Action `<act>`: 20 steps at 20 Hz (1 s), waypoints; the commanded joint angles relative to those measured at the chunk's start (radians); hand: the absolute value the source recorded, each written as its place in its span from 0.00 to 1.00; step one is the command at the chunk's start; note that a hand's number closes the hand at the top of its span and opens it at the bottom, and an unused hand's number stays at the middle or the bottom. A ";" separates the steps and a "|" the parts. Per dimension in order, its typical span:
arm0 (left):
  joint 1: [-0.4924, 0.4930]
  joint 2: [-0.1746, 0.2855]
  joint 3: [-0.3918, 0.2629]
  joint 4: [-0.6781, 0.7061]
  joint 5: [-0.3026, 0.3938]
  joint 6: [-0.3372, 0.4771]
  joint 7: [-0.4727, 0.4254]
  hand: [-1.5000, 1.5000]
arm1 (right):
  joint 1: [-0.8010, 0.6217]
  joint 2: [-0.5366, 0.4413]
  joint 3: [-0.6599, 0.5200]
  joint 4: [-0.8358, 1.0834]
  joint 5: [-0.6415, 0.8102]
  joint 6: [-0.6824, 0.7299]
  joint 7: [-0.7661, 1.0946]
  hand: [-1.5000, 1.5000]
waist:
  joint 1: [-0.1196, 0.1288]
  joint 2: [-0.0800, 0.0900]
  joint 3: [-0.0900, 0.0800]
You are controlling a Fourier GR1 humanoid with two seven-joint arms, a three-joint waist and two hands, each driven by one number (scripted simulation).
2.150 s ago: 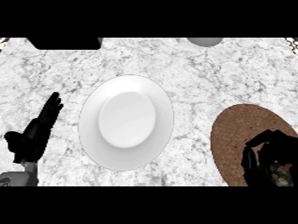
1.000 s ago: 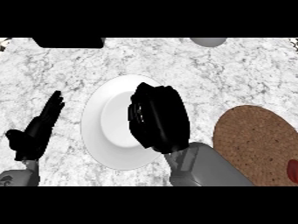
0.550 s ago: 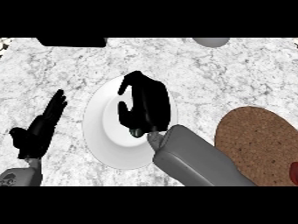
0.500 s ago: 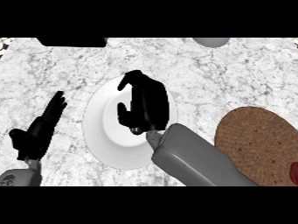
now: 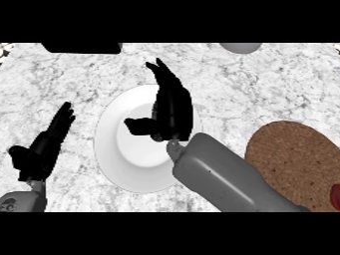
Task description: Pick the eggplant from the placemat and place it in the plate
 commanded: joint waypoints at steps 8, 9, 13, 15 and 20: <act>0.066 -0.018 0.008 -0.032 -0.009 0.015 -0.029 0.50 | 0.363 -0.118 -0.207 -0.310 -0.351 -0.037 -0.436 0.00 | -0.027 -0.003 0.002; 0.041 0.023 0.035 -0.050 0.029 -0.033 0.013 0.50 | 0.400 -0.137 -0.222 -0.330 -0.385 -0.002 -0.486 0.00 | -0.027 -0.003 0.001; 0.031 0.017 0.041 0.008 0.007 -0.027 -0.032 0.50 | 0.544 -0.228 -0.318 -0.361 -0.538 0.160 -0.712 0.00 | -0.032 -0.002 0.001; 0.082 -0.018 0.016 -0.035 -0.011 0.001 -0.037 0.50 | 0.632 -0.281 -0.333 -0.385 -0.572 0.241 -0.812 0.00 | -0.033 -0.004 0.001; 0.021 -0.006 0.035 -0.018 -0.011 -0.009 0.014 0.50 | 0.672 -0.340 -0.449 -0.294 -0.648 0.436 -0.948 0.00 | -0.029 -0.004 0.000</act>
